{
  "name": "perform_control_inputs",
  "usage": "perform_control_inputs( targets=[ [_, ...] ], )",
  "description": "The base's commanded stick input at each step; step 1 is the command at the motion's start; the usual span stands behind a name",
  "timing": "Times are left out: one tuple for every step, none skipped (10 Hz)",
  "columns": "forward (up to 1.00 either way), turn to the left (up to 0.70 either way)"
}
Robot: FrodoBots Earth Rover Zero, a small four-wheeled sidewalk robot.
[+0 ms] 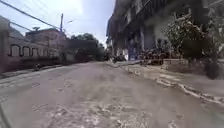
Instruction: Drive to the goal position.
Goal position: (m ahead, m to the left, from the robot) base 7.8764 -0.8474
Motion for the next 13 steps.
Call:
perform_control_inputs(
  targets=[
    [1.00, 0.09],
    [1.00, 0.09],
    [1.00, 0.09],
    [1.00, 0.09],
    [1.00, 0.09],
    [1.00, 0.09],
    [1.00, -0.12],
    [1.00, -0.31],
    [1.00, -0.31],
    [1.00, -0.14],
    [1.00, 0.04],
    [1.00, -0.05],
    [1.00, -0.22]
  ],
)
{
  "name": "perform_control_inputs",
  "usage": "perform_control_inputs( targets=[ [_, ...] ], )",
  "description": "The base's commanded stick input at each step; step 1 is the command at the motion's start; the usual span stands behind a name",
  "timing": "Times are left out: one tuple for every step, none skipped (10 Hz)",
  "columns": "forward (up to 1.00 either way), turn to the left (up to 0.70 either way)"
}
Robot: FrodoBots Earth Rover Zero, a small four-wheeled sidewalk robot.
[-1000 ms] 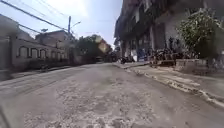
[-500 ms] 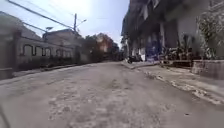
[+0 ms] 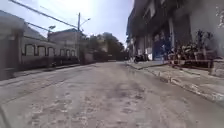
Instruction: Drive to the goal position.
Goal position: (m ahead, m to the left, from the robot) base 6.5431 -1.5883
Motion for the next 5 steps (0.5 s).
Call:
perform_control_inputs(
  targets=[
    [1.00, -0.12],
    [1.00, 0.09],
    [1.00, 0.09],
    [1.00, 0.09],
    [1.00, 0.09]
  ],
)
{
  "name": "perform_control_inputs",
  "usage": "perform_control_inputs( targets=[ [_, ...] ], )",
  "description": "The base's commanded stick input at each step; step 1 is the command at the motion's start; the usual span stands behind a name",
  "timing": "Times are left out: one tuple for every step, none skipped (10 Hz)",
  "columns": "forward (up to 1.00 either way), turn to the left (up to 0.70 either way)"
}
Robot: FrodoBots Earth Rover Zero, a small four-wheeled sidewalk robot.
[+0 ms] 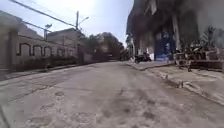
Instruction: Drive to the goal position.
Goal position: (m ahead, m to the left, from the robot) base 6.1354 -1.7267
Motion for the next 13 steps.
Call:
perform_control_inputs(
  targets=[
    [1.00, 0.09],
    [1.00, 0.09],
    [1.00, 0.09],
    [1.00, 0.09],
    [1.00, 0.09],
    [1.00, 0.09],
    [1.00, 0.09],
    [1.00, 0.09],
    [1.00, 0.09],
    [1.00, 0.09],
    [1.00, 0.09],
    [1.00, 0.09],
    [1.00, 0.09]
  ],
)
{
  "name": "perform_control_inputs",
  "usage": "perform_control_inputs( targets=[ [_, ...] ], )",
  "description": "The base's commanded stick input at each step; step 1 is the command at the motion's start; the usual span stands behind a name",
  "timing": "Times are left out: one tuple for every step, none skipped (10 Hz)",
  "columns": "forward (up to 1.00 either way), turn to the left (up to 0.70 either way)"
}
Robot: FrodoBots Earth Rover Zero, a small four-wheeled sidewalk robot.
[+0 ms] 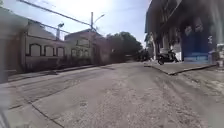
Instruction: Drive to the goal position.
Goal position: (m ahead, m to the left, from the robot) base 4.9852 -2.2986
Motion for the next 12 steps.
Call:
perform_control_inputs(
  targets=[
    [1.00, 0.09],
    [1.00, -0.07],
    [1.00, -0.31],
    [1.00, -0.31],
    [1.00, -0.31],
    [1.00, -0.31],
    [1.00, -0.31],
    [1.00, -0.31],
    [1.00, -0.31],
    [1.00, -0.31],
    [1.00, -0.31],
    [1.00, -0.31]
  ],
)
